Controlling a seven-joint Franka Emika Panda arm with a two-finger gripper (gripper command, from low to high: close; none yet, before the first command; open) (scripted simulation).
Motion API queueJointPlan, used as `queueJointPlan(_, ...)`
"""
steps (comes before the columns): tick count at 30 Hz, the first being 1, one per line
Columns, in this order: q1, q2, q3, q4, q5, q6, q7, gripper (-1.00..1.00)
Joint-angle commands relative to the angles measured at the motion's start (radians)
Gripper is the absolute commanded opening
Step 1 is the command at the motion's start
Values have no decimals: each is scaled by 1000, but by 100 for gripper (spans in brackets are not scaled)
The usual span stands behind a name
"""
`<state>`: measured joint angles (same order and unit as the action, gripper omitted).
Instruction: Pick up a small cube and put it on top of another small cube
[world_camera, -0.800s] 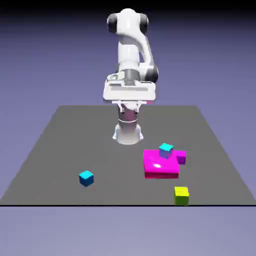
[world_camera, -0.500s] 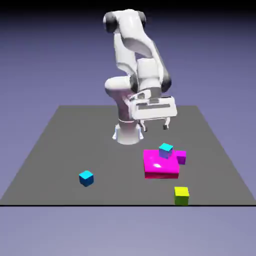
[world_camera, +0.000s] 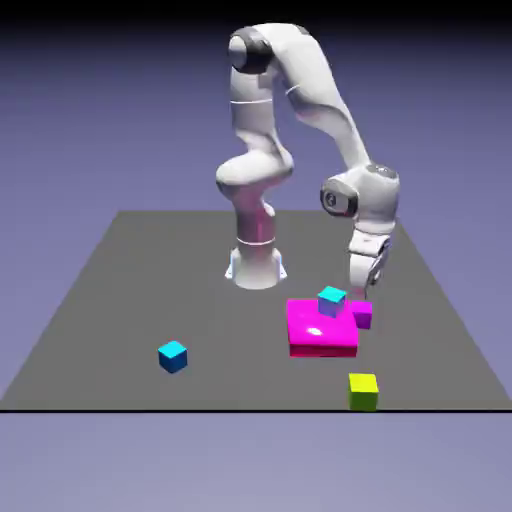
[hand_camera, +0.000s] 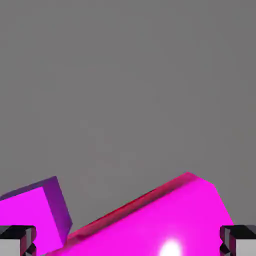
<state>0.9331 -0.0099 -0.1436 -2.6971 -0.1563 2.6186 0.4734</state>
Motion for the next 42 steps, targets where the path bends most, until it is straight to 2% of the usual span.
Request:
queueJointPlan(1, 29, 22, -6, 4, -6, -17, -11, 0)
queueJointPlan(6, 145, 94, -24, 19, -26, -70, -45, 0)
queueJointPlan(12, 130, 310, -23, 22, -30, 144, -38, 0)
queueJointPlan(13, 130, 311, -23, 22, -30, 144, -38, -100)
queueJointPlan(20, 145, 93, -24, 19, -26, -70, -45, -100)
queueJointPlan(24, 14, 58, 78, 123, 27, -141, -7, -100)
queueJointPlan(40, -566, -265, 424, 106, 189, -462, 49, -100)
queueJointPlan(42, -595, -297, 431, 59, 191, -479, 41, -100)
